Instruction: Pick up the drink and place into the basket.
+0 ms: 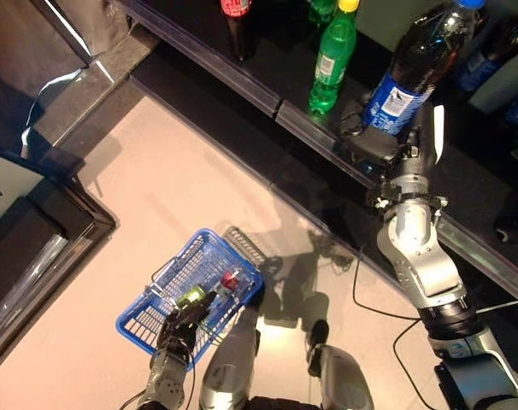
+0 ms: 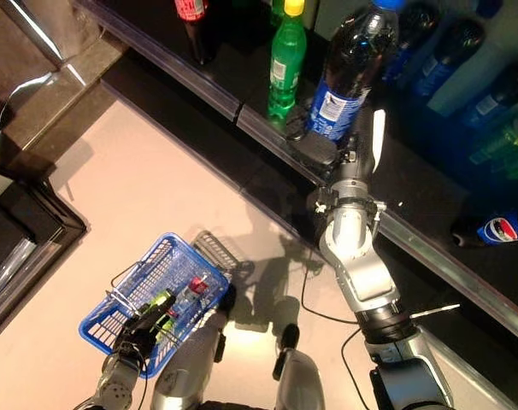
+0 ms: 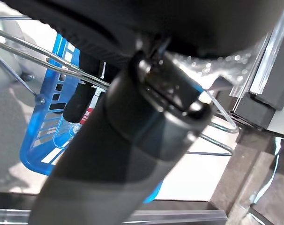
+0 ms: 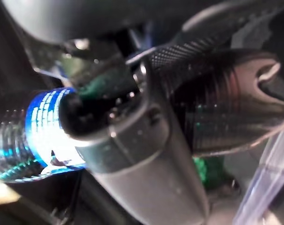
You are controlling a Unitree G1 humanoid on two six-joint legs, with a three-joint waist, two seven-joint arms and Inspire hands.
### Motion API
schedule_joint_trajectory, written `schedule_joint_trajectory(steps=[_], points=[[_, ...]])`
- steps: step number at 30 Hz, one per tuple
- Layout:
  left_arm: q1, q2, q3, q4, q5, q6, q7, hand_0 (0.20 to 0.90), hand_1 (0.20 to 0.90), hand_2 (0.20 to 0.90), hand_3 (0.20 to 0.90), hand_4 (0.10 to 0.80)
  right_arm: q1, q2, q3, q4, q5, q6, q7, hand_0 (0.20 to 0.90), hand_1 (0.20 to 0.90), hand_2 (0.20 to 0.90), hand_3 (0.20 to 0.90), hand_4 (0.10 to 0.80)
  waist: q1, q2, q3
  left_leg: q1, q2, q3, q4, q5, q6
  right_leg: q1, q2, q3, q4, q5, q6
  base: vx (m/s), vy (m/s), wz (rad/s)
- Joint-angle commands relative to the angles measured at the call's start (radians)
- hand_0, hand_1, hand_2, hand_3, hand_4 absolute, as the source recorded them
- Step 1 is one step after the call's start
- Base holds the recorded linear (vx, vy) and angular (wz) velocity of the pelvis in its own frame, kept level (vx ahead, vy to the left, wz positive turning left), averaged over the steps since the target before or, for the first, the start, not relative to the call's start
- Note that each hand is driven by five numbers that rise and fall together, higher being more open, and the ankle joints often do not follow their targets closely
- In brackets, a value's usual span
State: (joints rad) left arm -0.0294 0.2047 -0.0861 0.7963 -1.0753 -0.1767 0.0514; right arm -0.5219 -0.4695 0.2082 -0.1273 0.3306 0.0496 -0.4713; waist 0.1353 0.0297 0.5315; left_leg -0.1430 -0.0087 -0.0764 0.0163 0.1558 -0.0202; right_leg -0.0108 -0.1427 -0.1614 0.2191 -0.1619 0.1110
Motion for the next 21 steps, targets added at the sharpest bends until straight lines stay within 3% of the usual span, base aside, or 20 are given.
schedule_joint_trajectory(steps=[1, 6, 9, 21], points=[[0.092, 0.062, 0.052, -0.158, 0.03, -0.138, -0.075, 0.3, 0.3, 0.3, 0.2, 0.1, -0.087, 0.006, 0.027, -0.245, 0.0, -0.131, 0.096, 0.3, 0.3, 0.3, 0.2, 0.1, -0.007, -0.026, -0.25, 0.027, 0.015, 0.001, 0.136, -0.141, -0.004, -0.013, 0.003, -0.023, -0.047, 0.111, -0.099, 0.07, 0.006, 0.04], [0.123, 0.072, 0.033, -0.298, 0.066, -0.135, -0.064, 0.3, 0.3, 0.3, 0.2, 0.1, -0.052, 0.033, 0.09, -0.279, 0.056, -0.102, 0.168, 0.3, 0.3, 0.3, 0.2, 0.1, 0.013, -0.026, -0.282, 0.039, 0.018, -0.017, 0.123, -0.133, -0.007, 0.008, 0.004, -0.032, -0.056, 0.111, -0.099, 0.038, 0.01, 0.01], [0.149, 0.097, 0.0, -0.484, 0.084, -0.123, -0.065, 0.3, 0.3, 0.3, 0.2, 0.1, -0.035, 0.054, 0.138, -0.285, 0.07, -0.078, 0.187, 0.3, 0.3, 0.3, 0.2, 0.1, 0.045, -0.023, -0.283, 0.03, 0.011, -0.044, 0.131, -0.128, -0.007, 0.018, -0.001, -0.054, -0.056, 0.109, -0.099, -0.011, 0.017, 0.15], [0.158, 0.191, -0.069, -0.935, 0.098, -0.095, -0.11, 0.3, 0.3, 0.3, 0.2, 0.1, -0.033, 0.133, 0.289, -0.242, 0.024, -0.026, 0.111, 0.3, 0.3, 0.3, 0.2, 0.1, 0.147, -0.021, -0.222, -0.023, -0.024, -0.139, 0.168, -0.113, 0.004, 0.027, -0.021, -0.117, -0.05, 0.114, -0.086, -0.05, -0.009, 0.27]])
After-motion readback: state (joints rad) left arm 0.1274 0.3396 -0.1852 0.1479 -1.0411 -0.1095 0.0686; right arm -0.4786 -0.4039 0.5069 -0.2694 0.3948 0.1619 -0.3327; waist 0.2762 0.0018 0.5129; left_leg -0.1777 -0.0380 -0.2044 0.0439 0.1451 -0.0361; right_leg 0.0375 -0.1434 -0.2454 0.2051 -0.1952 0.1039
